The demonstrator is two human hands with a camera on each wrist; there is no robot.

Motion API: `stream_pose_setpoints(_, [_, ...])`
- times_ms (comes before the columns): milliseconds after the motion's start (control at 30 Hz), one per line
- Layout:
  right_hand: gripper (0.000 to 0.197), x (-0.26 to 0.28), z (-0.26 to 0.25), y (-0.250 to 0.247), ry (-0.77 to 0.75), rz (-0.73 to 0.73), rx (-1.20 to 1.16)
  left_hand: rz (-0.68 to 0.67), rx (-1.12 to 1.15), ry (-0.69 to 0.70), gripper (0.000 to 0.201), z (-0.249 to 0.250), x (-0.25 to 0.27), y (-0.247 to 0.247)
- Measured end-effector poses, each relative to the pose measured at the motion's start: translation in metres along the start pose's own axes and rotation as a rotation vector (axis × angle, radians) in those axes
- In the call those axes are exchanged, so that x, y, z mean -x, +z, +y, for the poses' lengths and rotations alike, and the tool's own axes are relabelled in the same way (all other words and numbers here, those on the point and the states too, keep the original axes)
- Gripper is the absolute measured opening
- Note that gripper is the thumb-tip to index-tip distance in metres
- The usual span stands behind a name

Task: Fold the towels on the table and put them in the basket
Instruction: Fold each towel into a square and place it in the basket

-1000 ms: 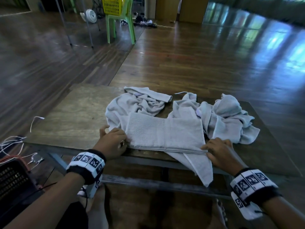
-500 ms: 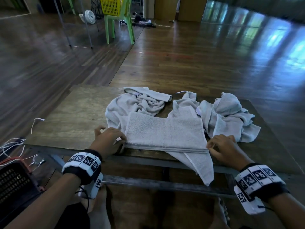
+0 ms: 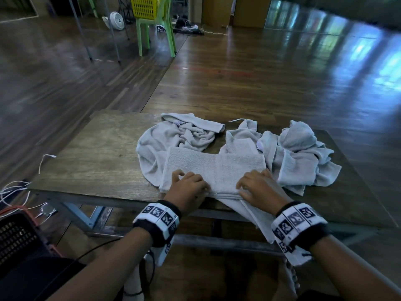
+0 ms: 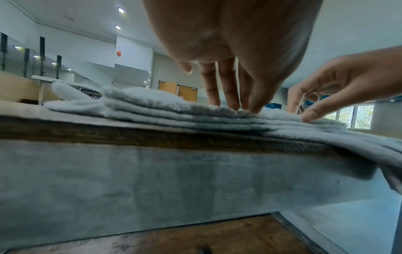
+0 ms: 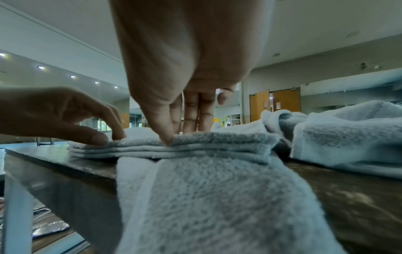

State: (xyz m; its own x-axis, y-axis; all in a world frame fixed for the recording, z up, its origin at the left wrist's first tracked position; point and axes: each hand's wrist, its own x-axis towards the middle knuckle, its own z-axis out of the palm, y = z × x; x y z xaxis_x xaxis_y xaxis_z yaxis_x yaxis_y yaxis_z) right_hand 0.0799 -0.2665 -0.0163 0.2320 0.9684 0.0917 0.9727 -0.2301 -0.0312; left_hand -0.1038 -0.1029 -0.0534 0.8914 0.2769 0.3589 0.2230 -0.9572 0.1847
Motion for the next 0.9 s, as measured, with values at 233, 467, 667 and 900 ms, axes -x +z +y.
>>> stream_pose_setpoints(233, [0.018,-0.002,-0.001,0.003,-0.020,-0.014,0.023,0.040,-0.033,-0.021,0.009,-0.002,-0.007,0.008])
stream_pose_setpoints(467, [0.016,0.009,0.002,0.000,-0.110,-0.043,0.057,0.006,-0.073,0.059,0.021,-0.007,0.010,0.008])
stream_pose_setpoints(667, [0.018,0.003,0.008,-0.013,-0.045,-0.205,0.014,0.020,-0.068,-0.060,0.012,-0.024,0.019,-0.001])
stream_pose_setpoints(900, [0.005,-0.001,0.017,-0.014,0.044,-0.236,-0.065,0.031,-0.093,-0.115,0.013,-0.037,0.025,-0.015])
